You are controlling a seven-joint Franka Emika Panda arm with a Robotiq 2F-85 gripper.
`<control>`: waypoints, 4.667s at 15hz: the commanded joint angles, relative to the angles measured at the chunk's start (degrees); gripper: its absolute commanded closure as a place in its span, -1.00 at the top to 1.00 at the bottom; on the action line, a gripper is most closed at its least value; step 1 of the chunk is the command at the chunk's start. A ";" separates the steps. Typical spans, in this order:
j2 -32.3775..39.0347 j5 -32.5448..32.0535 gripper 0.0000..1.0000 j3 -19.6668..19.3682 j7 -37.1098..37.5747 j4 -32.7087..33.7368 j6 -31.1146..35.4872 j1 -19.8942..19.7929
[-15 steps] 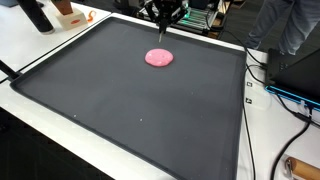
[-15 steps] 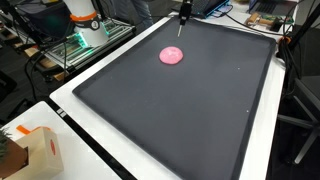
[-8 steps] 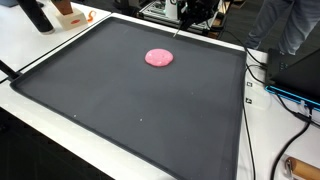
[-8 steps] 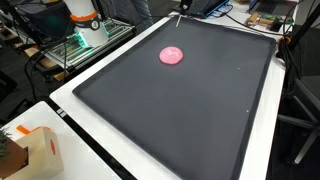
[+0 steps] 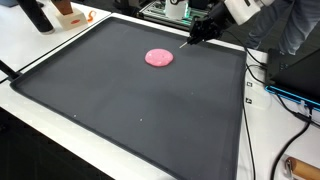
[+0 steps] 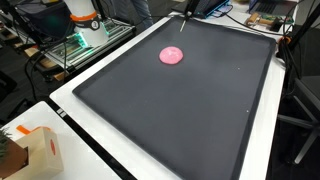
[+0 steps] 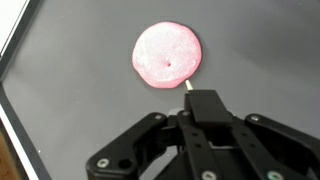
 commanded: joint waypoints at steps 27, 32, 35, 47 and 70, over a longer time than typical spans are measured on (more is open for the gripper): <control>13.62 -3.91 -0.94 -4.41 12.60 9.18 -8.43 7.18; 13.06 -3.07 -0.94 -4.13 11.47 9.12 -7.57 5.97; 12.45 -2.35 -0.94 -3.92 10.59 9.16 -6.86 5.07; 4.04 5.41 -0.94 -3.96 3.40 5.32 0.79 -1.82; -25.58 19.18 -0.94 -3.83 -13.86 -15.61 16.86 -12.25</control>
